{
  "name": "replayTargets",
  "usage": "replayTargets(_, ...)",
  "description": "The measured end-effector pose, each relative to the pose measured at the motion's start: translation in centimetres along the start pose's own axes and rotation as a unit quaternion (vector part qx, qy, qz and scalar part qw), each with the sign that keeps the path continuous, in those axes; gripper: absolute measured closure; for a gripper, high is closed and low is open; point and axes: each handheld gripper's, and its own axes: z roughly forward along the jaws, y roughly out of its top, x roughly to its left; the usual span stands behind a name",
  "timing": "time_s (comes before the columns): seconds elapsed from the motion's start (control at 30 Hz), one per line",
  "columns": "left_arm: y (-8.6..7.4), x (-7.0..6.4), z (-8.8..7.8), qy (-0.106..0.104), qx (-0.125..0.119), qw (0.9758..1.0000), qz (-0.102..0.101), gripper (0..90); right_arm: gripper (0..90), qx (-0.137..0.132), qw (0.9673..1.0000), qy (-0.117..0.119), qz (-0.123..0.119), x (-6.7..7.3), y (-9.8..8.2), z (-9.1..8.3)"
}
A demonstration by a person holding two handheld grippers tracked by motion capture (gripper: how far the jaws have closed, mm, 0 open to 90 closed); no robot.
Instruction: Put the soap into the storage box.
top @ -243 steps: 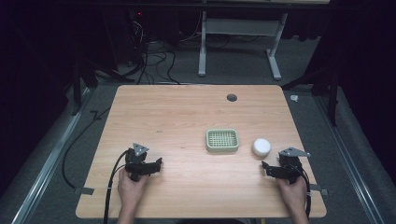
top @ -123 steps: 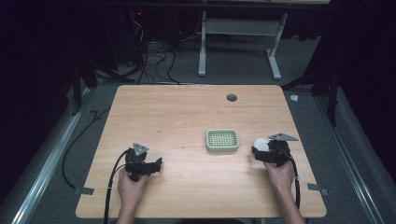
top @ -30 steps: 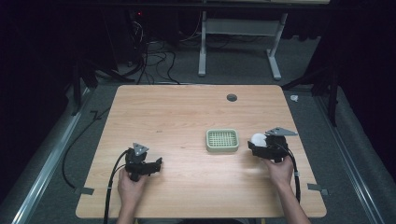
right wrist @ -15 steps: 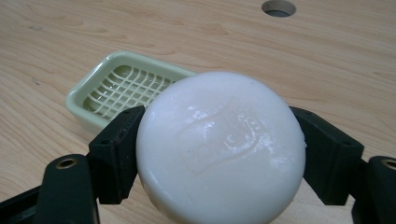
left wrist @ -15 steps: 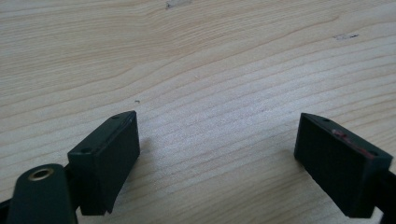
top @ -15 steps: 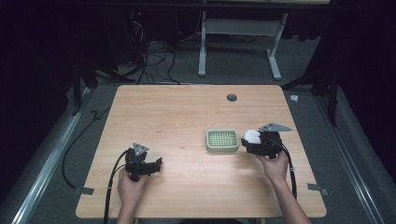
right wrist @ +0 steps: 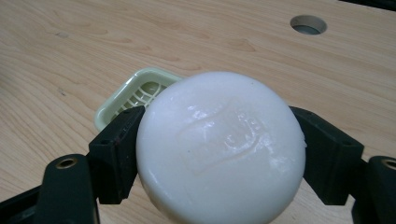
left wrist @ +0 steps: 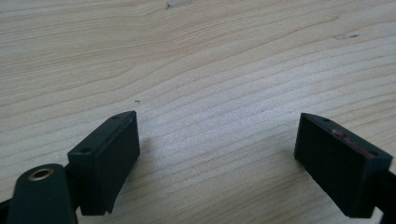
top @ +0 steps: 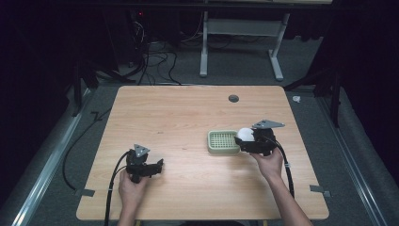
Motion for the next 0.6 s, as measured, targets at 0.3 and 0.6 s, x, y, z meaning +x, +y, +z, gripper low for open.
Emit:
replayTargets(0.3,0.0,0.0,0.0,0.000,0.001,1.0000,0.000,14.6,24.5,0.006,0.9998,0.014,-0.012,0.9,0.6,1.4)
replayTargets(0.6,0.0,0.0,0.0,0.000,0.000,1.0000,0.000,14.6,24.5,0.009,0.9996,0.024,-0.014,1.3,0.8,2.6)
